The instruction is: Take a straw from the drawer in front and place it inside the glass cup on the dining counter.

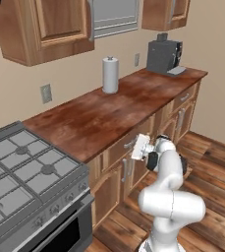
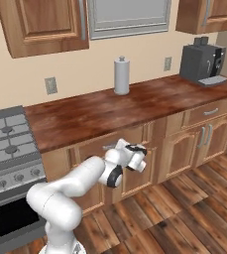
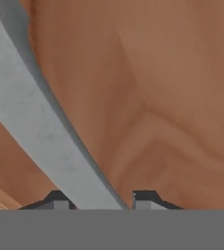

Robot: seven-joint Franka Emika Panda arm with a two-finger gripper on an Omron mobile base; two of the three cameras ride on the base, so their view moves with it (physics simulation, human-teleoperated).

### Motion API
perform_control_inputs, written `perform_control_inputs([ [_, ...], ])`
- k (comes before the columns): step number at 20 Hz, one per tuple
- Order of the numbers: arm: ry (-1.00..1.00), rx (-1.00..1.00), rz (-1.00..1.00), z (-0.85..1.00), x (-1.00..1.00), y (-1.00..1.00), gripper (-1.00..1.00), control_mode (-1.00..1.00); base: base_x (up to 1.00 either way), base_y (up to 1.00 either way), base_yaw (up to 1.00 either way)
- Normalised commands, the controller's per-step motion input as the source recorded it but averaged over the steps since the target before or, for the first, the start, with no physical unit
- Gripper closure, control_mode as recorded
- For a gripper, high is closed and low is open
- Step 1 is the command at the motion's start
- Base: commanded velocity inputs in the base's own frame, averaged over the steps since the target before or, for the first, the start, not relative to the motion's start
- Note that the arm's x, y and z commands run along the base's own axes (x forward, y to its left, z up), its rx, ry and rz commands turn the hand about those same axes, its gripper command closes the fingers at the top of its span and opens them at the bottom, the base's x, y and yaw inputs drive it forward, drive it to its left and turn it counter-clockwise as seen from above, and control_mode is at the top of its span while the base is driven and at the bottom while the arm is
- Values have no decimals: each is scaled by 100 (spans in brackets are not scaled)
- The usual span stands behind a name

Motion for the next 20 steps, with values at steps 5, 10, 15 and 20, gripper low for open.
perform_control_inputs([
  [5,0,-1,-1,-40,-60,-98,100,-100,0,0,0],
  [10,0,-1,-5,-42,-86,-100,100,-100,0,0,0],
  [15,0,-3,-2,-39,-92,-100,100,-100,0,0,0],
  [20,0,-10,0,-31,-88,-100,100,-100,0,0,0],
])
